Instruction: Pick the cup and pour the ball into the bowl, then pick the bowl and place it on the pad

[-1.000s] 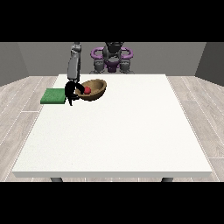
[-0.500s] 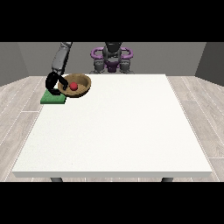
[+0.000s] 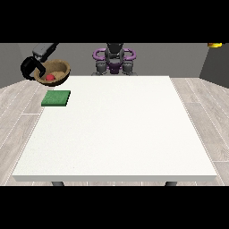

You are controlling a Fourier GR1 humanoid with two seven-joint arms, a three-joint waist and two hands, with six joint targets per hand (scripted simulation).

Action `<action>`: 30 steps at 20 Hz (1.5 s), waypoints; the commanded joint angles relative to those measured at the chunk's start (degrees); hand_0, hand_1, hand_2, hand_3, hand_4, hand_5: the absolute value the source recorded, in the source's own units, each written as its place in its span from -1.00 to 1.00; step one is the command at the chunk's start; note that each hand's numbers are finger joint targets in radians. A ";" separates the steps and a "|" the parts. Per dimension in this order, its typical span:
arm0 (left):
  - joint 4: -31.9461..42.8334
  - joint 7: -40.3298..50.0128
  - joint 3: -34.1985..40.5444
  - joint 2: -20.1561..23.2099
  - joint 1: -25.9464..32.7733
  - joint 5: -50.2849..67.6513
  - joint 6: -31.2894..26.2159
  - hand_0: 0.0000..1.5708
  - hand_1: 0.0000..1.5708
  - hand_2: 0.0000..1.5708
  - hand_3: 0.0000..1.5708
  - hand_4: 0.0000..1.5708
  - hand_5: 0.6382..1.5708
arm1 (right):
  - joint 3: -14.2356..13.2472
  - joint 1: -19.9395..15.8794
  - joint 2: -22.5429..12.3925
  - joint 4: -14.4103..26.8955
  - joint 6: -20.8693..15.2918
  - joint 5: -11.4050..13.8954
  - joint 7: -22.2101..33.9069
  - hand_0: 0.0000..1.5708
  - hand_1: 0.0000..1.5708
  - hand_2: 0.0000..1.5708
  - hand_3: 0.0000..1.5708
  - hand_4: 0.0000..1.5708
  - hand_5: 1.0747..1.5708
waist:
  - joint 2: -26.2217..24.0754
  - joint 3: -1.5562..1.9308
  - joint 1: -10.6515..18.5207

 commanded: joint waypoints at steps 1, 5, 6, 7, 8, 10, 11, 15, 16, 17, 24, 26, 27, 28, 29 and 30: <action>3.53 -1.73 1.58 3.75 -0.09 0.84 -1.48 -1.00 -1.00 -1.00 -1.00 0.54 0.95 | -1.43 -1.61 -2.13 0.29 2.48 -0.85 0.48 1.00 1.00 1.00 -0.32 0.40 0.97 | 1.82 0.05 -1.46; 4.44 -5.98 1.34 2.84 2.19 -0.02 -1.08 -1.00 -1.00 -1.00 -1.00 0.54 0.96 | -0.47 -0.25 -0.17 0.28 2.06 0.50 -1.22 1.00 1.00 1.00 -0.32 0.40 0.97 | 2.20 0.05 -1.46; 4.91 -6.80 0.87 2.31 2.83 0.01 -1.79 -1.00 -1.00 -1.00 -1.00 0.54 0.97 | -0.84 -0.35 -0.78 0.50 2.19 0.54 -1.34 1.00 1.00 1.00 -0.51 0.43 0.99 | 2.45 0.05 -1.63; -0.03 -5.28 -1.76 -1.77 3.74 -0.73 1.02 -1.00 -1.00 -1.00 -1.00 0.54 0.97 | -1.69 -0.94 -0.26 2.94 0.70 0.53 -1.78 1.00 1.00 1.00 -0.41 0.41 0.99 | 0.97 0.08 0.45; 4.38 -7.00 2.47 4.47 4.48 1.24 -3.90 -1.00 -1.00 -1.00 -1.00 0.55 0.96 | -3.74 1.31 -2.93 3.39 5.32 -1.67 -3.93 1.00 1.00 1.00 -0.38 0.37 0.99 | 2.76 0.07 -0.43; 7.03 -7.74 2.28 5.94 1.91 0.92 -3.78 -1.00 -1.00 -1.00 -1.00 0.54 0.96 | -2.05 -1.04 3.85 0.84 -1.69 -0.67 -3.28 1.00 1.00 1.00 -0.42 0.36 0.98 | 4.48 0.05 -1.18; 7.40 -10.31 1.19 3.30 3.88 -0.82 -2.16 -1.00 -1.00 -1.00 -1.00 0.54 0.96 | -1.19 -1.22 3.60 0.09 0.96 -1.09 0.01 1.00 1.00 1.00 -0.38 0.36 0.98 | 2.59 0.04 -2.04; 6.63 -11.24 1.89 5.16 2.61 0.53 -3.27 -1.00 -1.00 -1.00 -1.00 0.54 0.97 | -3.95 -2.40 4.02 3.43 0.90 -2.64 -5.20 1.00 1.00 1.00 -0.32 0.31 1.00 | 7.36 0.08 -0.53; 5.55 -9.40 0.86 4.44 2.31 0.57 -2.18 -1.00 -1.00 -1.00 -1.00 0.53 0.97 | -3.21 -3.03 5.85 3.96 -1.71 -1.85 -3.78 1.00 1.00 1.00 -0.32 0.29 1.00 | 5.19 0.08 0.09; 9.78 -10.91 1.01 4.73 4.28 -0.65 -2.65 -1.00 -1.00 -1.00 -1.00 0.53 0.97 | -1.41 -1.90 5.63 1.17 1.01 -1.57 -0.86 1.00 1.00 1.00 -0.26 0.29 1.00 | 2.59 0.04 -2.21; 4.84 -8.28 1.33 6.58 1.71 2.56 -2.74 -1.00 -1.00 -1.00 -1.00 0.52 0.98 | -7.42 -3.46 1.37 8.87 -2.60 -3.62 -3.99 1.00 1.00 1.00 0.48 -0.76 0.94 | 6.72 0.10 0.39; 2.93 -7.65 0.04 3.87 3.58 2.31 -1.65 -1.00 -1.00 -1.00 -1.00 0.52 0.98 | -7.88 -3.38 -1.60 9.78 -2.64 -3.16 -3.32 1.00 1.00 1.00 0.38 -1.00 0.91 | 4.94 0.09 0.79; 1.73 -5.68 0.42 4.55 3.39 4.23 -2.82 -1.00 -1.00 -1.00 -1.00 0.52 0.98 | -8.47 -2.15 0.07 11.00 -4.02 -3.14 -7.22 1.00 1.00 1.00 0.24 -1.00 0.93 | 4.67 0.12 1.79; 1.49 -4.75 -0.50 3.68 2.18 2.84 0.74 -1.00 -1.00 -1.00 -1.00 0.52 0.98 | -7.61 -3.49 -0.06 10.20 -5.18 -2.43 -5.54 0.98 0.98 0.93 0.19 -1.00 0.93 | 4.11 0.11 0.26; 1.27 -6.64 0.12 4.43 3.13 2.54 0.15 -1.00 -1.00 -1.00 -1.00 0.52 0.98 | -8.87 -2.87 -1.59 10.76 -2.45 -3.61 -7.32 0.95 0.95 0.84 0.12 -1.00 0.93 | 5.36 0.11 0.03; 6.84 -7.95 1.21 7.76 1.73 2.73 -2.47 -1.00 -1.00 -1.00 -1.00 0.52 0.98 | -7.41 -5.37 0.32 8.45 -4.65 -3.25 -3.67 0.92 0.92 0.80 0.05 -1.00 0.92 | 6.20 0.05 -0.50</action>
